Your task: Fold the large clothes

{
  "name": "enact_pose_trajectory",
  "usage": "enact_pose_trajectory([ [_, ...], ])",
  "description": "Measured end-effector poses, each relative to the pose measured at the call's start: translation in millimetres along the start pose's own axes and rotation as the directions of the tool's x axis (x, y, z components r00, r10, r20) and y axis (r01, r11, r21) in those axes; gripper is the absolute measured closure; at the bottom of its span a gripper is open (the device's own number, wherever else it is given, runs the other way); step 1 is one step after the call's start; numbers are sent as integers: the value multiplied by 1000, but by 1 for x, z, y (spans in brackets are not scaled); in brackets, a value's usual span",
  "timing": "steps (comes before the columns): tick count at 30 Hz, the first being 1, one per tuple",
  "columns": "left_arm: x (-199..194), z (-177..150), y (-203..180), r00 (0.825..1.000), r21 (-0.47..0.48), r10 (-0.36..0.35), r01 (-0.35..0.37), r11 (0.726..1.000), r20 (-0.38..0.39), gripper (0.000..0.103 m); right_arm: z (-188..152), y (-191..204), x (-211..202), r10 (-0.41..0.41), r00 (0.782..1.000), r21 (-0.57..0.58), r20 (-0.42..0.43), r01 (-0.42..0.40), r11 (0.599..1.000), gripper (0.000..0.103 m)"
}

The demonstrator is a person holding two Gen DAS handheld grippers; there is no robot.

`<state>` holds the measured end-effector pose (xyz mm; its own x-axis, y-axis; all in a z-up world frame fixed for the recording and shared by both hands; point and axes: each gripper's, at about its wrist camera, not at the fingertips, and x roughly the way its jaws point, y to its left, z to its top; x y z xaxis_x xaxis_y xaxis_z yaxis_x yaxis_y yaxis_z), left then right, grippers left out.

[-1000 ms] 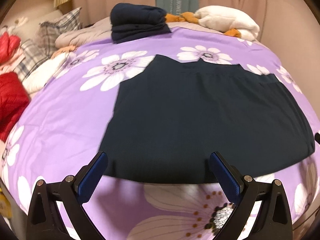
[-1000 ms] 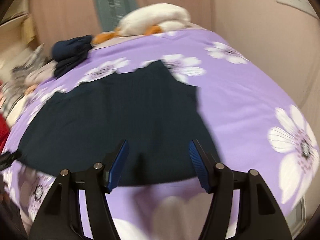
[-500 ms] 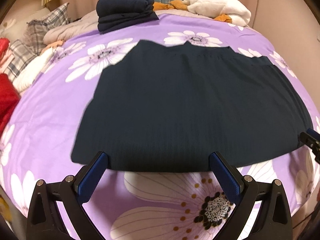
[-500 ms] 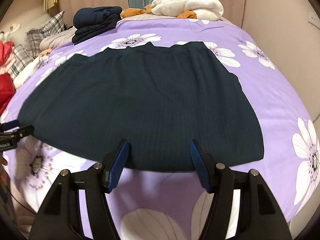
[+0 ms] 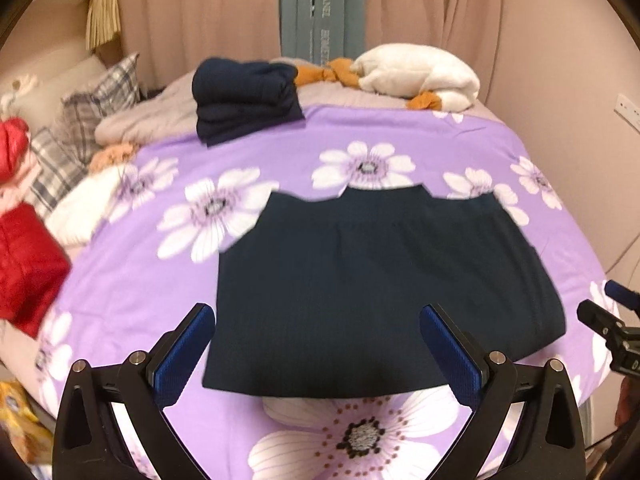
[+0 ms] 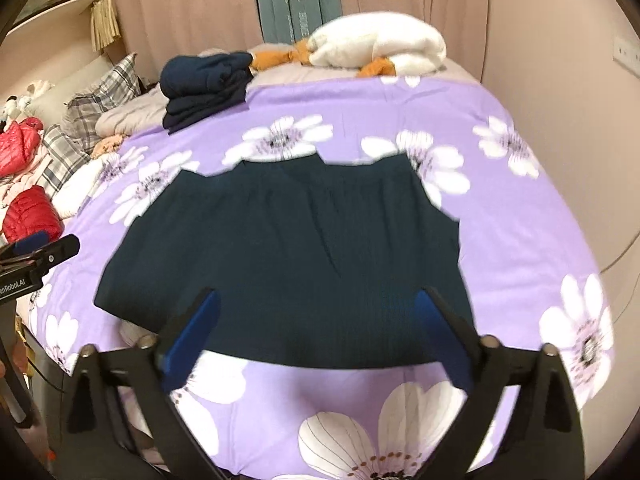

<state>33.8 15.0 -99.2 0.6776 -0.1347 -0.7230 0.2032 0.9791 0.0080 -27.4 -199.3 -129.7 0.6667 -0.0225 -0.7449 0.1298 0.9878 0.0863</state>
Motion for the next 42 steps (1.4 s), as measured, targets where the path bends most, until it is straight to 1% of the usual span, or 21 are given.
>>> enact_pose_trajectory([
  [3,-14,11,-3,998,2,-57,57,998,5,1,16,4,-20,-20,999,-26,30,20,999,0],
  [5,-24,20,-6,996,-3,-89,89,996,5,1,25,5,-30,-19,999,-29,38,20,999,0],
  [7,-30,25,-9,997,5,-78,78,997,7,1,32,5,-38,-12,999,-26,40,13,1000,0],
  [11,-48,34,-17,995,33,-89,88,996,43,1,45,9,-53,-15,999,-30,52,17,999,0],
  [13,-53,37,-21,997,46,-63,61,997,53,1,50,13,-60,-26,998,-40,62,29,999,0],
  [14,-56,39,-23,998,54,-39,36,998,58,1,52,16,-63,-29,997,-42,66,32,999,0],
  [16,-62,43,-26,997,62,-19,14,998,72,1,57,18,-70,-12,997,-43,73,15,999,0],
  [20,-72,50,-27,995,61,-40,35,998,92,1,64,23,-84,30,996,-41,85,-26,999,0],
  [25,-81,53,-29,992,65,-48,41,997,118,1,67,27,-96,25,993,-53,118,-19,998,0],
  [42,-84,52,-32,992,61,-31,23,998,120,1,65,24,-96,18,993,-45,116,-12,999,0],
])
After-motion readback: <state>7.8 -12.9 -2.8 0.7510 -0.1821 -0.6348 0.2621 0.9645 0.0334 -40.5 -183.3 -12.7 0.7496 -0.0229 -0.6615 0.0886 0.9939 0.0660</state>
